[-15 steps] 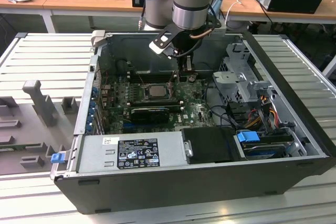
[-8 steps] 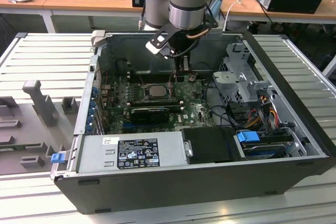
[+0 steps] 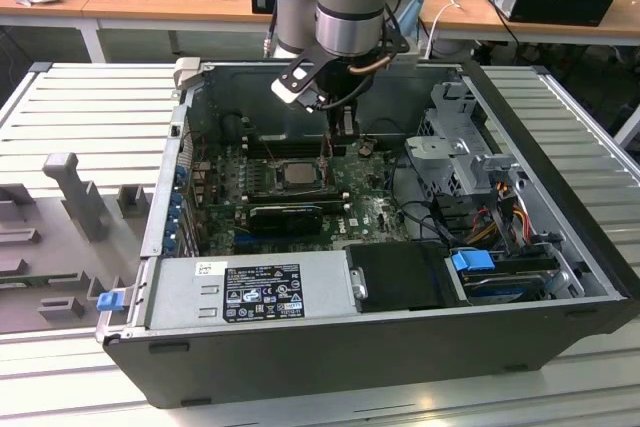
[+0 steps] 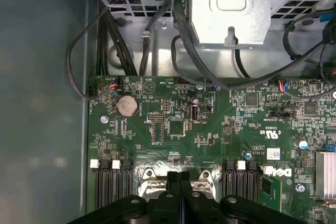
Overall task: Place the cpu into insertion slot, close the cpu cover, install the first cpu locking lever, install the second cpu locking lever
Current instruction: 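Close the cpu cover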
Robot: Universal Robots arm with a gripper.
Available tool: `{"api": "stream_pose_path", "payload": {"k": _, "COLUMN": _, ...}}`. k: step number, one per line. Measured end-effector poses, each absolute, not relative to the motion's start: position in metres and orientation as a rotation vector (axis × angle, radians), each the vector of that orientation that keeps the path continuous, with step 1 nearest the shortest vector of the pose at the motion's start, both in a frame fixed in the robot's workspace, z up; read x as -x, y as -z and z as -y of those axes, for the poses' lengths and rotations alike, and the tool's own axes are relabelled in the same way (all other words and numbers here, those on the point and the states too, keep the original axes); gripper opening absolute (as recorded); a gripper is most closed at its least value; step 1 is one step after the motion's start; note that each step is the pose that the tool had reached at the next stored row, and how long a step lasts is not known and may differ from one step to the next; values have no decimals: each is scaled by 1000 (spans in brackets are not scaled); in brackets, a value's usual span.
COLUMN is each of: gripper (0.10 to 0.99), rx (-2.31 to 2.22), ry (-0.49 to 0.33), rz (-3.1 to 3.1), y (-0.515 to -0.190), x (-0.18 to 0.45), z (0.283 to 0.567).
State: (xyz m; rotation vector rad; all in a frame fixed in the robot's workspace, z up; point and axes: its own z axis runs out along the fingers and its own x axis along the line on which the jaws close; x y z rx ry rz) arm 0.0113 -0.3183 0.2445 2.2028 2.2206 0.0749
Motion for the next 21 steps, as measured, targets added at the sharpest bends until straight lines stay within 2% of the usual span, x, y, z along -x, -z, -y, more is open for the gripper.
{"api": "stream_pose_path", "payload": {"k": 15, "gripper": 106, "rx": -2203, "ry": -75, "rz": -2221, "y": -244, "x": -1, "z": 318}}
{"api": "stream_pose_path", "payload": {"k": 21, "gripper": 106, "rx": -2197, "ry": -74, "rz": -2228, "y": -234, "x": 2, "z": 319}}
